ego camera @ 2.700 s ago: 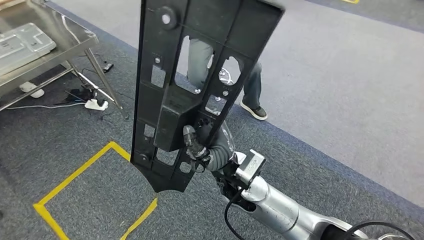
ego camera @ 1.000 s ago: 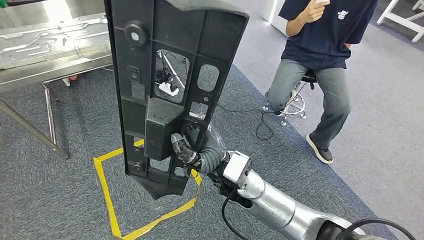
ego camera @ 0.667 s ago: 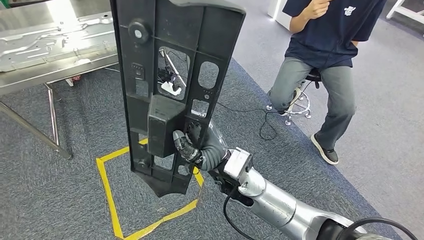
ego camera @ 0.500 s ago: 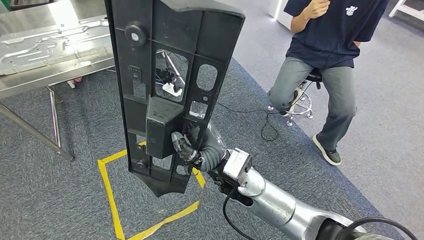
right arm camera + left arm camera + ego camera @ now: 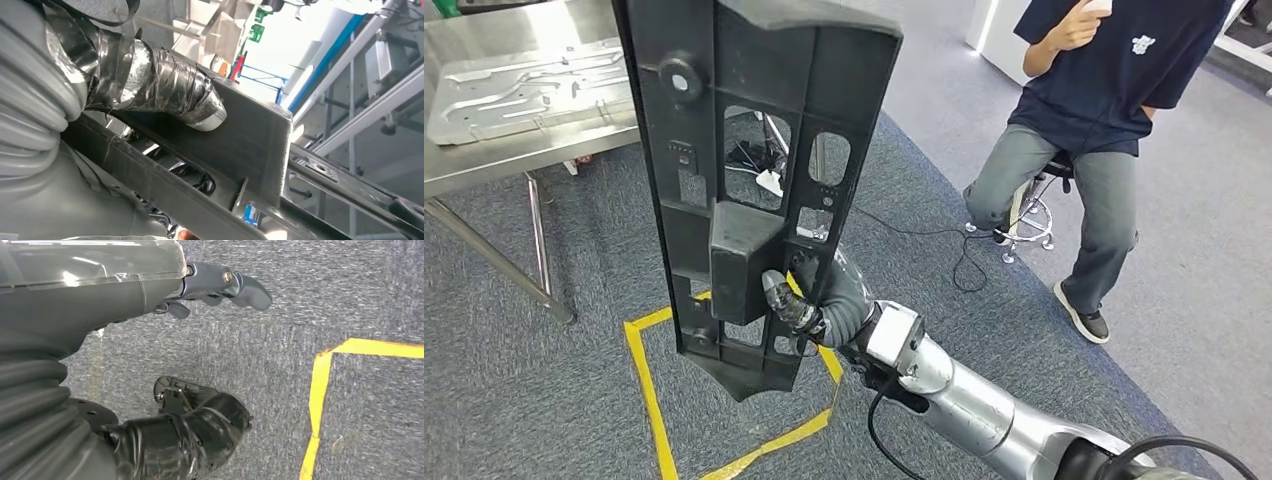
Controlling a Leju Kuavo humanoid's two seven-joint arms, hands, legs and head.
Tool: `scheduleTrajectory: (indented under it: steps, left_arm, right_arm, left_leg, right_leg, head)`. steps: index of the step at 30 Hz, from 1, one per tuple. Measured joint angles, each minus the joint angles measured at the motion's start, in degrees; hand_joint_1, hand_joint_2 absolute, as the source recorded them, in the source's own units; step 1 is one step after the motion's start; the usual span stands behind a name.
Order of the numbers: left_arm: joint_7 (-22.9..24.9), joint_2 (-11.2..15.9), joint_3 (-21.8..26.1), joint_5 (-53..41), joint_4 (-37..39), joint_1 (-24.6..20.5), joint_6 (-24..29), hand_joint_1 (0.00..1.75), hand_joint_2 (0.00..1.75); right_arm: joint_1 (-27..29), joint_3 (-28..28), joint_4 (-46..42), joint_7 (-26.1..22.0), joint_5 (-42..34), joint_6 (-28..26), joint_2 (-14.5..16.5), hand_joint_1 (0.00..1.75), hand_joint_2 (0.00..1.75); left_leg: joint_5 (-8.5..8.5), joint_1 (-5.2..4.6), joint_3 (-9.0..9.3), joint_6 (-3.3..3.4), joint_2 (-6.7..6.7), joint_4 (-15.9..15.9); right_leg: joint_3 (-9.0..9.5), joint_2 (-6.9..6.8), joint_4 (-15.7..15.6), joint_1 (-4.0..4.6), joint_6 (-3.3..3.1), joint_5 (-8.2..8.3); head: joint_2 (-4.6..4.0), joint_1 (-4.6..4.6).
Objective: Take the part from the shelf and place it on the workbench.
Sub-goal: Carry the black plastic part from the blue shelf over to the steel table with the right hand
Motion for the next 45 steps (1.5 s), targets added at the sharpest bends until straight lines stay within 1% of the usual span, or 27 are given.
scheduleTrajectory:
  steps: [1, 3, 5, 7, 10, 12, 14, 15, 16, 18, 19, 20, 21, 23, 25, 27, 29, 30, 31, 32, 34, 36, 38, 40, 42, 44, 45]
  left_arm:
    - [0.01, 0.00, -0.02, -0.06, 0.00, 0.07, -0.07, 0.00, 1.75]
    - [0.02, 0.00, -0.05, -0.31, 0.00, 0.21, -0.45, 0.00, 1.75]
    - [0.01, 0.01, -0.24, -0.54, 0.00, 0.13, -0.92, 0.00, 1.75]
    - [0.00, 0.03, -0.62, -0.61, 0.00, 0.05, -1.20, 0.00, 1.75]
    - [0.00, 0.16, -0.90, -0.77, 0.00, 0.14, -1.43, 0.00, 1.75]
    - [-0.01, 0.20, -0.94, -0.90, 0.00, 0.16, -1.52, 0.00, 1.75]
    - [0.01, 0.19, -0.99, -0.93, 0.00, 0.31, -1.55, 0.00, 1.75]
    - [0.02, 0.19, -1.01, -0.93, 0.00, 0.46, -1.56, 0.00, 1.75]
    - [0.02, 0.19, -1.01, -0.93, 0.00, 0.61, -1.57, 0.00, 1.75]
    - [0.02, 0.20, -1.02, -0.93, 0.00, 0.72, -1.62, 0.00, 1.75]
    - [0.02, 0.20, -1.06, -0.93, 0.00, 0.67, -1.66, 0.00, 1.75]
    - [0.02, 0.20, -1.17, -0.93, 0.00, 0.57, -1.67, 0.00, 1.75]
    - [0.02, 0.20, -1.33, -0.93, 0.00, 0.52, -1.69, 0.00, 1.75]
    - [0.02, 0.22, -1.71, -0.93, 0.00, 0.51, -1.70, 0.00, 1.75]
    - [0.00, 0.26, -1.91, -0.98, 0.00, 0.62, -1.78, 0.00, 1.75]
    - [-0.02, 0.28, -2.08, -1.06, 0.00, 0.57, -1.90, 0.00, 1.75]
    - [-0.02, 0.28, -2.32, -1.10, 0.00, 0.54, -1.98, 0.00, 1.75]
    - [-0.02, 0.29, -2.39, -1.11, 0.00, 0.61, -2.01, 0.00, 1.75]
    - [-0.02, 0.30, -2.42, -1.10, 0.00, 0.70, -2.03, 0.00, 1.75]
    - [-0.02, 0.30, -2.42, -1.09, 0.00, 0.78, -2.05, 0.00, 1.75]
    - [-0.02, 0.30, -2.44, -1.08, 0.00, 0.85, -2.10, 0.00, 1.75]
    - [-0.02, 0.30, -2.48, -1.04, 0.00, 0.73, -2.11, 0.00, 1.75]
    - [-0.02, 0.32, -2.51, -1.01, 0.00, 0.64, -2.12, 0.00, 1.75]
    - [-0.03, 0.41, -2.53, -1.02, 0.00, 0.63, -2.10, 0.00, 1.75]
    - [-0.04, 0.48, -2.61, -0.99, 0.00, 0.56, -2.07, 0.00, 1.75]
    - [-0.03, 0.48, -2.75, -0.93, 0.00, 0.59, -2.05, 0.00, 1.75]
    - [-0.01, 0.48, -2.81, -0.90, 0.00, 0.69, -2.04, 0.00, 1.75]
  right_arm:
    - [0.05, 0.00, 0.00, 0.13, 0.08, -0.06, -0.07, 1.75, 1.75]
    - [0.09, 0.00, -0.01, 0.42, 0.48, -0.34, -0.24, 1.75, 1.75]
    - [0.18, 0.00, -0.16, 0.74, 0.90, -0.67, -0.39, 1.75, 1.75]
    - [0.42, 0.00, -0.47, 1.02, 1.17, -0.90, -0.54, 1.75, 1.75]
    - [0.91, 0.00, -0.95, 1.37, 1.69, -1.17, -0.73, 1.75, 1.75]
    - [1.09, 0.00, -1.21, 1.50, 1.85, -1.39, -0.80, 1.75, 1.75]
    - [1.39, 0.00, -1.31, 1.57, 1.86, -1.53, -0.81, 1.75, 1.75]
    - [1.59, 0.00, -1.31, 1.58, 1.86, -1.58, -0.82, 1.75, 1.75]
    - [1.76, 0.00, -1.31, 1.58, 1.86, -1.61, -0.83, 1.75, 1.75]
    - [1.88, 0.00, -1.38, 1.58, 1.86, -1.63, -0.87, 1.75, 1.75]
    - [1.85, 0.00, -1.44, 1.58, 1.86, -1.62, -0.91, 1.75, 1.75]
    - [1.85, 0.00, -1.53, 1.60, 1.86, -1.61, -0.96, 1.75, 1.75]
    - [1.85, 0.00, -1.62, 1.63, 1.87, -1.61, -1.02, 1.75, 1.75]
    - [1.91, 0.00, -1.83, 1.73, 1.91, -1.63, -1.14, 1.75, 1.75]
    - [1.95, 0.00, -2.02, 1.80, 1.96, -1.69, -1.28, 1.75, 1.75]
    - [1.97, 0.00, -2.15, 1.88, 1.99, -1.79, -1.46, 1.75, 1.75]
    - [2.16, 0.00, -2.22, 1.99, 2.07, -1.85, -1.63, 1.75, 1.75]
    - [2.30, 0.00, -2.23, 2.06, 2.10, -1.85, -1.70, 1.75, 1.75]
    - [2.39, 0.00, -2.23, 2.11, 2.11, -1.85, -1.75, 1.75, 1.75]
    - [2.45, 0.00, -2.23, 2.16, 2.12, -1.85, -1.80, 1.75, 1.75]
    - [2.50, 0.00, -2.23, 2.21, 2.12, -1.84, -1.95, 1.75, 1.75]
    - [2.60, 0.01, -2.30, 2.28, 2.13, -1.81, -2.09, 1.75, 1.75]
    - [2.73, 0.02, -2.49, 2.32, 2.15, -1.80, -2.16, 1.75, 1.75]
    - [2.83, 0.02, -2.66, 2.31, 2.15, -1.81, -2.21, 1.75, 1.75]
    - [2.82, 0.02, -2.73, 2.31, 2.14, -1.81, -2.23, 1.75, 1.75]
    - [2.88, 0.02, -2.73, 2.28, 2.14, -1.79, -2.23, 1.75, 1.75]
    - [2.94, 0.02, -2.73, 2.27, 2.14, -1.78, -2.23, 1.75, 1.75]
  left_leg:
    - [-0.36, -0.13, 0.37, 0.04, -0.07, 0.09]
    - [-1.26, -0.32, 1.29, -0.04, -0.19, 0.25]
    - [-2.06, -0.54, 1.87, -0.46, -0.27, 0.33]
    - [-2.49, -0.61, 2.20, -1.03, -0.28, 0.07]
    - [-3.68, -0.65, 2.24, -1.97, -0.09, 1.32]
    - [-5.91, -0.42, -0.81, -2.61, 0.02, 7.20]
    - [-7.65, -0.06, -5.88, -3.06, 0.06, 14.57]
    - [-7.12, 0.08, -7.61, -3.21, 0.06, 16.25]
    - [-5.31, 0.17, -8.25, -3.27, 0.07, 15.67]
    - [0.35, 0.27, -6.53, -3.08, 0.10, 8.80]
    - [2.24, 0.15, -5.08, -2.86, 0.12, 5.27]
    - [2.94, -0.03, -3.80, -2.50, 0.12, 2.56]
    - [2.76, -0.22, -3.00, -2.14, 0.10, 1.11]
    - [1.68, -0.42, -1.91, -1.30, 0.00, 0.20]
    - [1.20, -0.28, -0.73, -0.52, -0.08, -0.33]
    - [0.51, -0.21, 0.45, 0.13, -0.11, -0.66]
    - [-0.48, -0.32, 1.47, 0.46, -0.14, -0.68]
    - [-1.03, -0.39, 2.10, 0.49, -0.17, -0.66]
    - [-1.64, -0.43, 2.86, 0.49, -0.21, -0.64]
    - [-2.29, -0.45, 3.72, 0.43, -0.25, -0.62]
    - [-3.69, -0.47, 5.43, 0.12, -0.32, -0.53]
    - [-4.82, -0.49, 6.14, -0.49, -0.43, -0.63]
    - [-5.14, -0.50, 6.57, -1.14, -0.47, -0.57]
    - [-5.04, -0.40, 6.39, -1.65, -0.32, 1.22]
    - [-5.65, -0.19, 3.40, -2.22, -0.16, 6.35]
    - [-8.37, 0.08, -1.33, -2.86, -0.06, 12.46]
    - [-9.88, 0.21, -3.26, -3.11, -0.02, 14.05]
  right_leg:
    - [0.03, 0.00, -1.36, 0.09, -0.23, 1.77]
    - [2.93, 0.01, -8.87, 0.38, -0.99, 6.42]
    - [5.79, 0.02, -14.93, 0.77, -1.56, 8.31]
    - [6.55, 0.14, -16.21, 0.98, -1.83, 7.81]
    - [8.02, 0.27, -17.14, 0.34, -2.45, 7.41]
    - [9.19, 0.16, -17.61, 0.13, -2.77, 6.87]
    - [10.00, 0.13, -17.64, 0.11, -2.83, 6.06]
    - [10.53, 0.15, -17.64, 0.10, -2.79, 5.58]
    - [11.18, 0.21, -17.64, 0.09, -2.72, 5.06]
    - [12.68, 0.30, -17.65, 0.05, -2.45, 3.91]
    - [13.20, 0.32, -17.71, 0.13, -2.18, 3.34]
    - [13.57, 0.33, -17.79, 0.15, -1.80, 2.84]
    - [13.99, 0.33, -17.86, 0.15, -1.42, 2.53]
    - [14.52, 0.32, -17.56, 0.12, -0.67, 2.57]
    - [13.42, 0.28, -14.88, 0.04, -0.24, 3.06]
    - [9.31, 0.28, -8.77, 0.02, 0.00, 2.32]
    - [4.20, 0.29, -2.78, 0.09, 0.14, -0.30]
    - [2.42, 0.29, -1.58, 0.09, 0.13, -1.31]
    - [1.56, 0.29, -2.17, 0.10, 0.04, -1.35]
    - [1.63, 0.29, -4.54, 0.12, -0.14, -0.04]
    - [3.16, 0.31, -11.63, 0.35, -0.66, 5.61]
    - [4.29, 0.32, -15.71, 0.80, -1.20, 9.23]
    - [4.93, 0.38, -16.32, 0.97, -1.78, 9.13]
    - [6.20, 0.43, -16.88, 0.73, -2.48, 8.81]
    - [7.48, 0.35, -17.23, 0.59, -3.00, 8.16]
    - [8.46, 0.32, -17.29, 0.60, -3.20, 7.18]
    - [9.08, 0.36, -17.28, 0.61, -3.19, 6.60]
  head:
    - [0.00, -0.01]
    - [0.00, -0.01]
    - [0.00, -0.04]
    - [0.00, -0.07]
    - [0.00, -0.17]
    - [0.00, -0.32]
    - [0.00, -0.35]
    - [0.00, -0.34]
    - [0.00, -0.35]
    - [0.00, -0.34]
    - [-0.01, -0.38]
    - [-0.01, -0.43]
    - [-0.01, -0.43]
    - [0.00, -0.44]
    - [-0.01, -0.39]
    - [-0.01, -0.29]
    - [-0.01, -0.25]
    - [0.00, -0.25]
    - [0.00, -0.25]
    - [0.00, -0.25]
    - [-0.01, -0.29]
    - [-0.01, -0.39]
    - [-0.01, -0.46]
    - [-0.01, -0.47]
    - [-0.01, -0.48]
    - [0.00, -0.49]
    - [0.00, -0.50]
